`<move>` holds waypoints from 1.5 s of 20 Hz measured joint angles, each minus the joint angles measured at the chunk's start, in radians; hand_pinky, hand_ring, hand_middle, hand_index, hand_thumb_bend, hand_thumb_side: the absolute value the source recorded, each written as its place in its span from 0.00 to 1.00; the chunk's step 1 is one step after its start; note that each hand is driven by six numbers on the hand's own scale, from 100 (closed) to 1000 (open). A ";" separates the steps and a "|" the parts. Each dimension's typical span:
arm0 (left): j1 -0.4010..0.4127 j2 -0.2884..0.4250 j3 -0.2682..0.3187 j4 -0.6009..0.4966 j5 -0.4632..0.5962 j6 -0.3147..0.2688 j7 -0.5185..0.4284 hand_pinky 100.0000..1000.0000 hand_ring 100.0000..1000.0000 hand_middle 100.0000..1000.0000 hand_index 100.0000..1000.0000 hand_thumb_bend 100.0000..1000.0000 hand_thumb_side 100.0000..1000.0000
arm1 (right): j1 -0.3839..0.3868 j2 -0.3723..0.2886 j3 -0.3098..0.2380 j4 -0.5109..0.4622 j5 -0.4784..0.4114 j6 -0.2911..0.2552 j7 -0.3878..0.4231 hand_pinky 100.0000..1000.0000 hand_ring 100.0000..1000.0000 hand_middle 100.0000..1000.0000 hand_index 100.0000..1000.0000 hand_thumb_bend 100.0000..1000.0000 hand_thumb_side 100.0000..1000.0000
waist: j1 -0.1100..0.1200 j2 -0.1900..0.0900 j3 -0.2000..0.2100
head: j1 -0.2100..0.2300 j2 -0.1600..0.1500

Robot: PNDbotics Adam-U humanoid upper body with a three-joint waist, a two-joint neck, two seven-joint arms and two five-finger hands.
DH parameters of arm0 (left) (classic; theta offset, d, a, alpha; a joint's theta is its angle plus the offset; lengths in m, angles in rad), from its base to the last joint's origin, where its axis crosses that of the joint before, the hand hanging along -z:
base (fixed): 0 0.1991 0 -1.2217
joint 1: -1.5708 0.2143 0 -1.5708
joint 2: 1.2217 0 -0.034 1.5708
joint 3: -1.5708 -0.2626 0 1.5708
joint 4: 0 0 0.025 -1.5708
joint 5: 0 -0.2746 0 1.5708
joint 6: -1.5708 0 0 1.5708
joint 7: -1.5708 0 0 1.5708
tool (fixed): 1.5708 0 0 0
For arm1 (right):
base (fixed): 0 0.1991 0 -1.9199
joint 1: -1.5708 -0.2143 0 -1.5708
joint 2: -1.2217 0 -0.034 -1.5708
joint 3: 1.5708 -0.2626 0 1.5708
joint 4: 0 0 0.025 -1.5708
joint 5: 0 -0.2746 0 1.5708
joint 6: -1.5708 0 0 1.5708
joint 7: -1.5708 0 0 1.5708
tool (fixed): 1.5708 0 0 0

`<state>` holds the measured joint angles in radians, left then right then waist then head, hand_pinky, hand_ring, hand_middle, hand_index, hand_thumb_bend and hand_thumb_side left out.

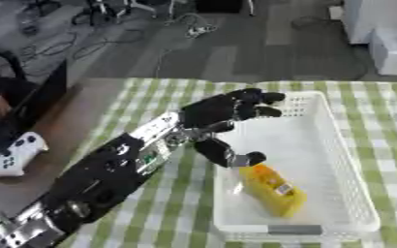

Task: Pick up objects on the table and place them in the box.

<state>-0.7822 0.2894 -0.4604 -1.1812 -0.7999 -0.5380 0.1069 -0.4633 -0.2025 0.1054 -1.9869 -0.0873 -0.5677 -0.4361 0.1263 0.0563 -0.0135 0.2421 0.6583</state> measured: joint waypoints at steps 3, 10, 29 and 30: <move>0.012 0.006 0.006 -0.012 0.016 0.018 0.012 1.00 0.89 0.99 0.92 0.19 0.83 | 0.002 -0.002 -0.002 0.000 0.002 0.000 -0.001 0.34 0.56 0.58 0.69 0.00 0.87 | 0.000 0.000 0.017 | -0.006 0.000; 0.017 0.090 0.043 -0.090 0.144 0.069 0.063 0.63 0.54 0.71 0.73 0.00 0.60 | 0.031 -0.030 -0.008 0.000 0.021 0.002 -0.011 0.34 0.57 0.58 0.69 0.00 0.87 | 0.000 -0.008 0.059 | -0.057 -0.001; 0.276 0.460 0.241 -0.794 0.878 0.246 0.222 0.28 0.23 0.42 0.52 0.00 0.66 | 0.114 -0.086 -0.020 0.000 0.090 0.024 -0.042 0.32 0.57 0.58 0.69 0.00 0.89 | -0.004 -0.024 0.145 | -0.199 -0.066; 0.296 0.460 0.250 -0.799 0.902 0.238 0.230 0.28 0.22 0.43 0.53 0.00 0.67 | 0.120 -0.089 -0.020 0.000 0.094 0.026 -0.044 0.32 0.57 0.58 0.69 0.00 0.90 | -0.006 -0.026 0.150 | -0.199 -0.065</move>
<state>-0.4857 0.7496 -0.2099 -1.9797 0.1019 -0.2995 0.3370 -0.3430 -0.2918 0.0858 -1.9869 0.0066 -0.5422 -0.4798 0.1206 0.0302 0.1360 0.0435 0.5937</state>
